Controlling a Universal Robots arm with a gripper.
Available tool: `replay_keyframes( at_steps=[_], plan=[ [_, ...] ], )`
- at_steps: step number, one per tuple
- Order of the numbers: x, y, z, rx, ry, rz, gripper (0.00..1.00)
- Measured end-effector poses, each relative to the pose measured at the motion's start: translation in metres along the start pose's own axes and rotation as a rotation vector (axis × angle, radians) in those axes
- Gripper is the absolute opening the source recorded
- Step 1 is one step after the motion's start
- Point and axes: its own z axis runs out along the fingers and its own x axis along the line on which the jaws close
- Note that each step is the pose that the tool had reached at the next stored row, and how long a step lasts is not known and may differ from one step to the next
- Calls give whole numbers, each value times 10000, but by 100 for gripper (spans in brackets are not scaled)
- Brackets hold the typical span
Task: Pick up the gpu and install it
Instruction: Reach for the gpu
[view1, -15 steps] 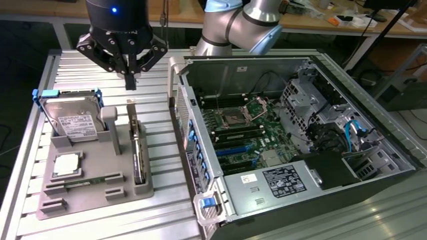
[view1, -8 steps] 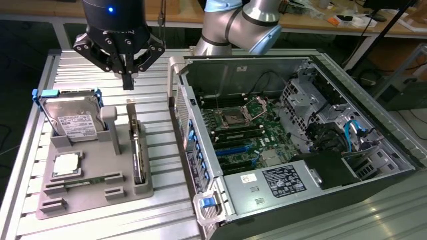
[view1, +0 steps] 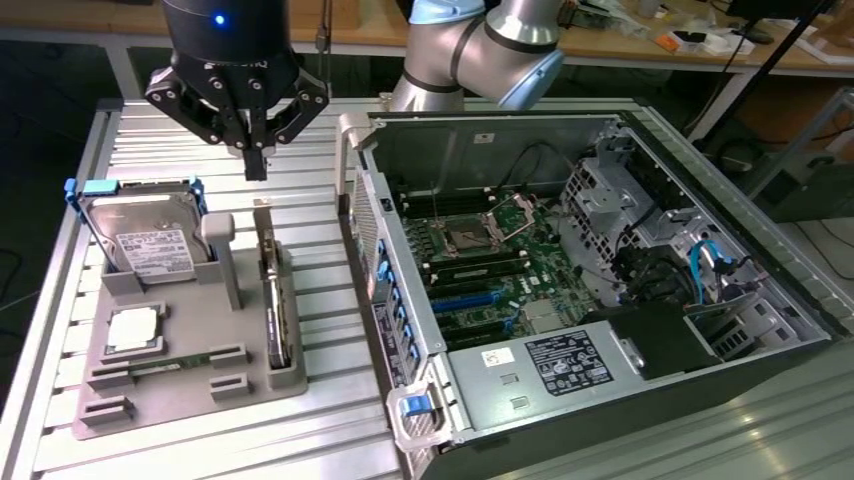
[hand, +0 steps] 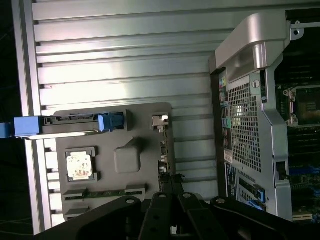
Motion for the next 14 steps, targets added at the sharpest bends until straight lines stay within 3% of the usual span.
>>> replay_keyframes(
  at_steps=[14],
  plan=[
    [91, -7, -2, -1, 0, 0, 11]
  ],
)
